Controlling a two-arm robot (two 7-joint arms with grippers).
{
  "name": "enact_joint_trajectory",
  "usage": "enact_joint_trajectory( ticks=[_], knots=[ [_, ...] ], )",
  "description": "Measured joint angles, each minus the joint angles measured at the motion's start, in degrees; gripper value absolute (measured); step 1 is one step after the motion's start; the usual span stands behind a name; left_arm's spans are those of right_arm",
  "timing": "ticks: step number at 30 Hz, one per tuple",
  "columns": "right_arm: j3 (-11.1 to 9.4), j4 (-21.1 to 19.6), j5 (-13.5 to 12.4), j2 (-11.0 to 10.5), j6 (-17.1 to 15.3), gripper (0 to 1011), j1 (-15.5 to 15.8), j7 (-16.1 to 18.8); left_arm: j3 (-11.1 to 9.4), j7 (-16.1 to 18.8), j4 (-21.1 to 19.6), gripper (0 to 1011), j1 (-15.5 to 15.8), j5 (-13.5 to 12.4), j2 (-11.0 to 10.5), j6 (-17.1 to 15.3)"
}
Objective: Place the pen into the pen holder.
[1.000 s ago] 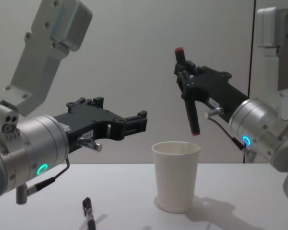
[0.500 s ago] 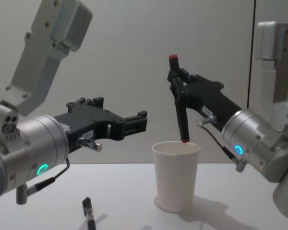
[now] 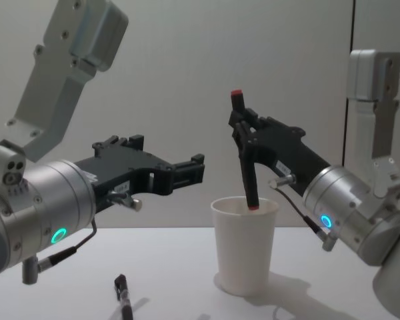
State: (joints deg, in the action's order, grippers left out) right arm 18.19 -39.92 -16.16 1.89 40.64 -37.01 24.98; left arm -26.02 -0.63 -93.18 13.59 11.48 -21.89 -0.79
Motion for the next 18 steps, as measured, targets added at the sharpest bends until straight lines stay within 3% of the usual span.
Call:
enact_joint_trajectory(
  ticks=[18],
  knots=[
    [-0.20,3.91,0.18,0.63,0.43,182,-1.55,1.03,0.00,0.00,0.00,1003,0.00,0.00,0.00,0.00]
  ],
)
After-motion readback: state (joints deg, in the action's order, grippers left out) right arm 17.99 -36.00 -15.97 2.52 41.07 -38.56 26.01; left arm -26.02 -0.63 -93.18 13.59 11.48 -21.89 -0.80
